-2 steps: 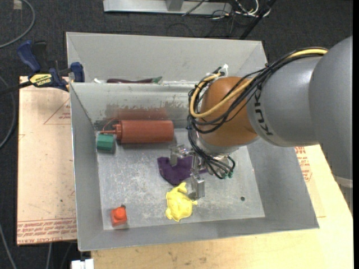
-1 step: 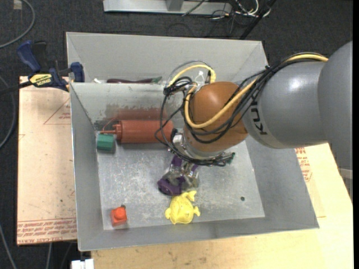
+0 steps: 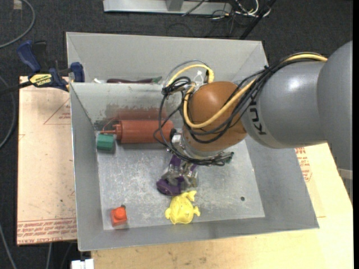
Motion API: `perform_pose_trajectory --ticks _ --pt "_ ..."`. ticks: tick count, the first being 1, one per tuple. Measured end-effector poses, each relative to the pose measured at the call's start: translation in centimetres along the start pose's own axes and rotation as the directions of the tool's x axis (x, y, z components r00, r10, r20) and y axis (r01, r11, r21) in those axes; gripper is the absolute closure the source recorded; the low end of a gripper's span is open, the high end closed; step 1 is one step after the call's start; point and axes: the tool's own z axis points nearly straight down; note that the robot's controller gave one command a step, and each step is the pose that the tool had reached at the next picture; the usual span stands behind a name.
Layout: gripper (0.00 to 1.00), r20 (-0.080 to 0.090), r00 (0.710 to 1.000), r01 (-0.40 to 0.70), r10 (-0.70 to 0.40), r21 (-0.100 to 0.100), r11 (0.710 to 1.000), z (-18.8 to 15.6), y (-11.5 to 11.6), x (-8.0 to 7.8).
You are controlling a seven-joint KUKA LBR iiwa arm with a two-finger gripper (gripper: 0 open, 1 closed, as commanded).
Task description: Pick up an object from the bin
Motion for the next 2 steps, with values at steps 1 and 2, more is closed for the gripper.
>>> perform_pose_trajectory --ticks 1,2 --pt "1.0 -0.003 1.0 -0.012 0.012 -0.007 1.0 -4.6 -0.1 0.3" --pt "1.0 0.006 0.999 0.047 -0.048 0.012 0.999 -6.7 0.6 -0.3"
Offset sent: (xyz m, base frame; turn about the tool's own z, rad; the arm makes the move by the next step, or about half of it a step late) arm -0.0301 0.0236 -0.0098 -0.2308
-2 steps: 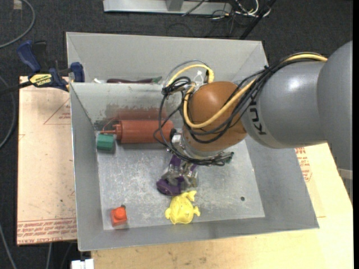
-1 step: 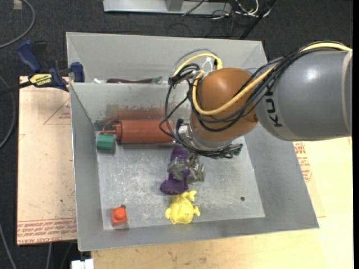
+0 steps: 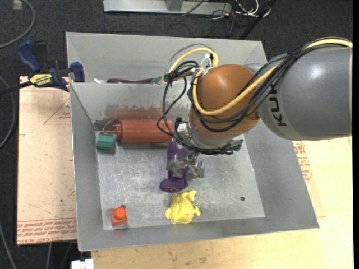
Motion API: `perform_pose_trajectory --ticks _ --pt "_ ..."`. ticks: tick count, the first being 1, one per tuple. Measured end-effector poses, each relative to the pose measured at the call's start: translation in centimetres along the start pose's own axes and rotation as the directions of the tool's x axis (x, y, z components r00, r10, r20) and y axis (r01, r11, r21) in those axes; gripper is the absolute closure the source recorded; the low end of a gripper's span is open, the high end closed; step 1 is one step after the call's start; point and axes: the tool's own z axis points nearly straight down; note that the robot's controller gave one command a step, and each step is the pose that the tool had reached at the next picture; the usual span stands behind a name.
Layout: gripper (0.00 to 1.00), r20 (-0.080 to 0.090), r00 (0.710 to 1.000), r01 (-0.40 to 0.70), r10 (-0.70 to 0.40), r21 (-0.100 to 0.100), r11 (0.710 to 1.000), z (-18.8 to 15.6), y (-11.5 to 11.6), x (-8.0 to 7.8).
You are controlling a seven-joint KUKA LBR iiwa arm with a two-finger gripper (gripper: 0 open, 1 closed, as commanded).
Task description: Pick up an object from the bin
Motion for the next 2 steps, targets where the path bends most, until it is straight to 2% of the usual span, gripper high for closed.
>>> perform_pose_trajectory --ticks 1,2 --pt "1.0 -0.011 0.999 0.038 -0.038 -0.029 0.999 -0.1 0.7 0.2" --pt "1.0 -0.003 1.0 0.008 -0.008 -0.013 1.0 -6.6 0.4 1.2"
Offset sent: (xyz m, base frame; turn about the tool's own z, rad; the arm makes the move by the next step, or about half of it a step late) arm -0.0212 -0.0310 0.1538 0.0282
